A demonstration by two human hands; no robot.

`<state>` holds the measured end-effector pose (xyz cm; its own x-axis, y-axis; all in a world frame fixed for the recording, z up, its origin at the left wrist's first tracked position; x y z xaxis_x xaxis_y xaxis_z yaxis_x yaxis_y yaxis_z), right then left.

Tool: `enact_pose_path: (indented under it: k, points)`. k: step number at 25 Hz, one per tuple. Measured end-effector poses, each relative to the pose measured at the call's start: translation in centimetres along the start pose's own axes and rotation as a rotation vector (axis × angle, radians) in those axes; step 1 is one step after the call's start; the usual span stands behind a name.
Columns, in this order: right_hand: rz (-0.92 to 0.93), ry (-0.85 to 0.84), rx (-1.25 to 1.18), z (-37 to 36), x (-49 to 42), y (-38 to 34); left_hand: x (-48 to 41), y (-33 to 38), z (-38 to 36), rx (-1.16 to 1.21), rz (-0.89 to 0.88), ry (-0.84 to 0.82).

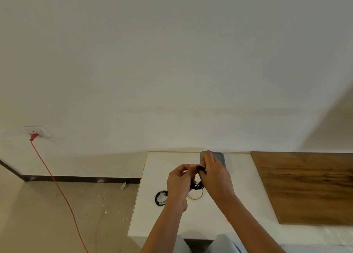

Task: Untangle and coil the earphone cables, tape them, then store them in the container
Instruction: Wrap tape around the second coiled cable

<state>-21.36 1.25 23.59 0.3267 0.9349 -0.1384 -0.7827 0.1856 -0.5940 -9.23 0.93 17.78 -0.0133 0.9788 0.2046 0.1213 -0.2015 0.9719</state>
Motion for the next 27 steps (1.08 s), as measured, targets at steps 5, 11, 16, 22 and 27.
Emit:
enact_pose_path:
  k: [5,11,16,22,27]
  points:
    - [-0.187,-0.243,-0.219,-1.8,-0.6,2.3,-0.1,0.6,0.3,-0.15,-0.144,-0.058]
    - [-0.319,-0.673,-0.633,-2.6,-0.2,2.9,-0.2,0.9,0.1,-0.173,-0.207,-0.165]
    - [-0.474,-0.644,-0.927,-2.2,-0.8,4.1,-0.1,1.5,-0.1,-0.214,-0.244,-0.203]
    - [-0.423,-0.486,-0.849,-1.2,-1.7,4.2,-0.1,1.2,0.0,-0.239,-0.262,-0.203]
    - [-0.306,-0.207,-0.647,0.9,-1.3,3.6,-0.5,1.1,0.3,-0.34,-0.288,-0.153]
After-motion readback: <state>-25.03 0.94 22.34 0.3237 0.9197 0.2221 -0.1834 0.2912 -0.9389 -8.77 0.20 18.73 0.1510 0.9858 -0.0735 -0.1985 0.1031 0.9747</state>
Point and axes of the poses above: each hand's wrist, its own x-axis away from the middle knuckle, its own z-axis out of the back of the hand, y = z × x, the point moved 9 cm from there along -x, towards the middle knuckle, and after that the axes turned 12 degrees about -z, right-handed, at the moved point
